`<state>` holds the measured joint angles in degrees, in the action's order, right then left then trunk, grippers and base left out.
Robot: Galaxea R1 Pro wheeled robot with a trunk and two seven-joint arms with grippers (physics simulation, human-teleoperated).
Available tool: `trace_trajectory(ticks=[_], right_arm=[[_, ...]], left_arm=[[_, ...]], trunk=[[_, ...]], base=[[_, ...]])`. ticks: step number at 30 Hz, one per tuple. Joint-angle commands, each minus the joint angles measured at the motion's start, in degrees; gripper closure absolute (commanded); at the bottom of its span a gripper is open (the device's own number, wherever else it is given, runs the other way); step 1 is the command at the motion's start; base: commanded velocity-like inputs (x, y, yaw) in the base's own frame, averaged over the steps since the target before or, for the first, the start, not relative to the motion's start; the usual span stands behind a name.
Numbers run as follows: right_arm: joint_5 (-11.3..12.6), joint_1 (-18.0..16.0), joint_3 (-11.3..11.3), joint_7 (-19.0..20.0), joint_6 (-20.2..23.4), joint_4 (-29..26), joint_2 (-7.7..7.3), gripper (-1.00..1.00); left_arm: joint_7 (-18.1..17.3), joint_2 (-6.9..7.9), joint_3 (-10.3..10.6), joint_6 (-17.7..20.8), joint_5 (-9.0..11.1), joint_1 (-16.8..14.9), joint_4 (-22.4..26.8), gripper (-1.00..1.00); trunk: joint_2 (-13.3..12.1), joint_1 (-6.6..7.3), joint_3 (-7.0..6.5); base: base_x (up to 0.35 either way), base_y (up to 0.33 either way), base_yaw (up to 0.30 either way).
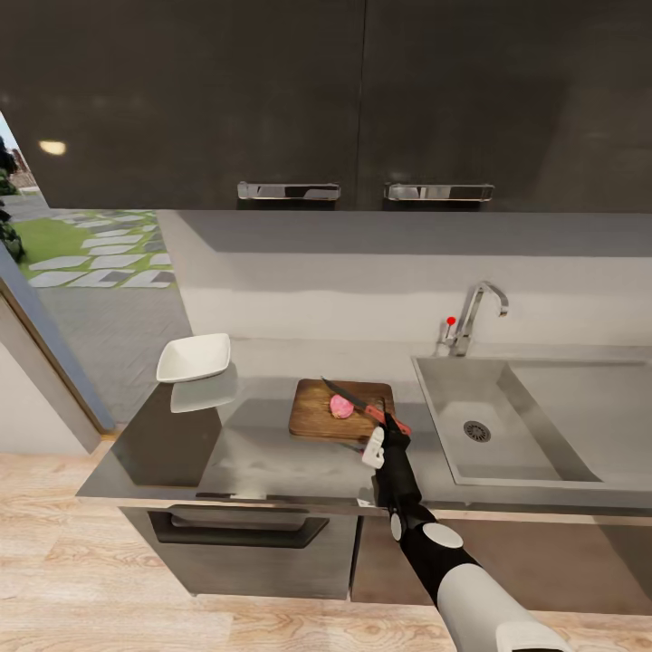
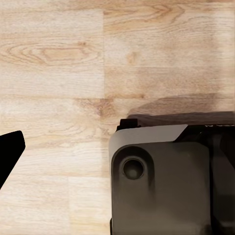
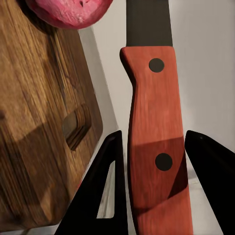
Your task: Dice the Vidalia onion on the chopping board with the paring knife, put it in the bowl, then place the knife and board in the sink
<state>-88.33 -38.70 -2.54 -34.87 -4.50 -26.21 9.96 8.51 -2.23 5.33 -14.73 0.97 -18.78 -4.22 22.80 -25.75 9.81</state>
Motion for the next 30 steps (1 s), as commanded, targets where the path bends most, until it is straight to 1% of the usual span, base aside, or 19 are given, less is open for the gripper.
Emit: trace_trajectory(ticks=[1,20,25,30], right_arm=[[-0.1,-0.1,-0.3,-0.1,-0.4,0.1,0.04,1.0],[-0.2,-0.1,-0.3,-0.1,0.2,0.3,0.04,1.0],[-0.2,-0.1,-0.3,-0.1,0.3,0.3,0.04,1.0],[-0.4,-0.1,-0.3,0.1,0.4,0.8,0.04,1.0]], left_arm=[[0.3,-0.04,0.5,-0.4,0.1,-0.1,-0.3,-1.0],[0.3,-0.04,0.5,-0.5,0.1,-0.1,-0.3,-1.0],[0.3,-0.05,0.5,-0.5,0.1,-0.1,-0.3,-1.0],[0.3,0.01,0.5,-0.4,0.1,-0.1,-0.3,-1.0]], trunk=[[0.1,-0.03,0.11],[0.1,-0.03,0.11],[0.1,-0.03,0.11],[0.1,-0.03,0.11]], base=[[0.0,0.0,0.0],[0.0,0.0,0.0],[0.132,0.102,0.0],[0.0,0.0,0.0]])
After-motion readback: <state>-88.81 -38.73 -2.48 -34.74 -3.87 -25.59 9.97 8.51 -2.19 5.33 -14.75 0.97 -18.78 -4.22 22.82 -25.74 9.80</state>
